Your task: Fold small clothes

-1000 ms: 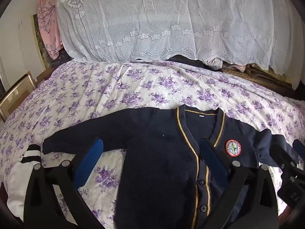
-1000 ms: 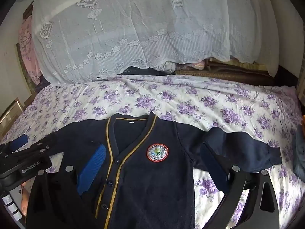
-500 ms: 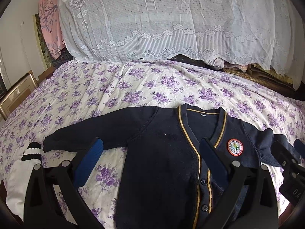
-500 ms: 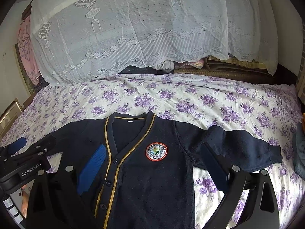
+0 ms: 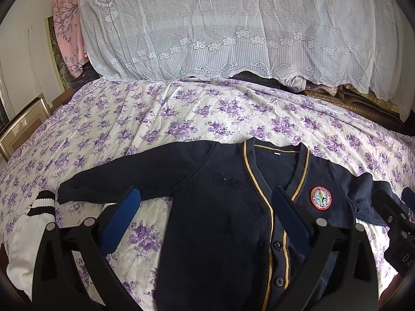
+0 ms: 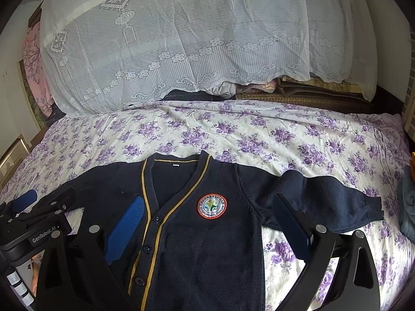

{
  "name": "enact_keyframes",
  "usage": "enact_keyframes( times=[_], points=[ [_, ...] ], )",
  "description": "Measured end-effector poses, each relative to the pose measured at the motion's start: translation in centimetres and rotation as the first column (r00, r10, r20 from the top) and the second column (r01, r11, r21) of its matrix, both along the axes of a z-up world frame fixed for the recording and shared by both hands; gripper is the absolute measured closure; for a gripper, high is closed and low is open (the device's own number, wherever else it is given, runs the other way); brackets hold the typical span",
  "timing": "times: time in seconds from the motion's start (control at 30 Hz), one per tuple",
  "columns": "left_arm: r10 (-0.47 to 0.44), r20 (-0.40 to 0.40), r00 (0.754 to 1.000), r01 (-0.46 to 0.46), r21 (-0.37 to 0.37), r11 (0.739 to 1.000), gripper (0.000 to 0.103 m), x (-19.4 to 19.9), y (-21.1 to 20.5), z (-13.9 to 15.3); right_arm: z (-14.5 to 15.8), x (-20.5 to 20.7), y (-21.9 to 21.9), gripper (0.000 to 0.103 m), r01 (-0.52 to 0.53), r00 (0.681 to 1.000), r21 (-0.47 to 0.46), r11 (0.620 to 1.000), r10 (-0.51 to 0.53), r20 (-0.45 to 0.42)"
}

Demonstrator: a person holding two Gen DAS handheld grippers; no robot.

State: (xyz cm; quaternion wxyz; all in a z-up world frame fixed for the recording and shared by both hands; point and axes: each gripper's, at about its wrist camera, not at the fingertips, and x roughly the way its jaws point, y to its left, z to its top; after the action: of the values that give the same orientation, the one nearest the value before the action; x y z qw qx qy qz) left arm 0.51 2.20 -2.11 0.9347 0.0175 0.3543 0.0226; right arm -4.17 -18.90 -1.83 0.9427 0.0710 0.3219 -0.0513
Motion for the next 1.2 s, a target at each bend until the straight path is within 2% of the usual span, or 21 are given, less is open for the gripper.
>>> enact_keyframes(
  times=[1.2],
  points=[
    [0.0,-0.002,1.0,0.0,-0.003,1.0,0.005,-0.26,0.46,-0.43,0.16,-0.13,0.0,0.004,0.006,1.0,0.001,1.0,-0.006,0.006]
  ],
)
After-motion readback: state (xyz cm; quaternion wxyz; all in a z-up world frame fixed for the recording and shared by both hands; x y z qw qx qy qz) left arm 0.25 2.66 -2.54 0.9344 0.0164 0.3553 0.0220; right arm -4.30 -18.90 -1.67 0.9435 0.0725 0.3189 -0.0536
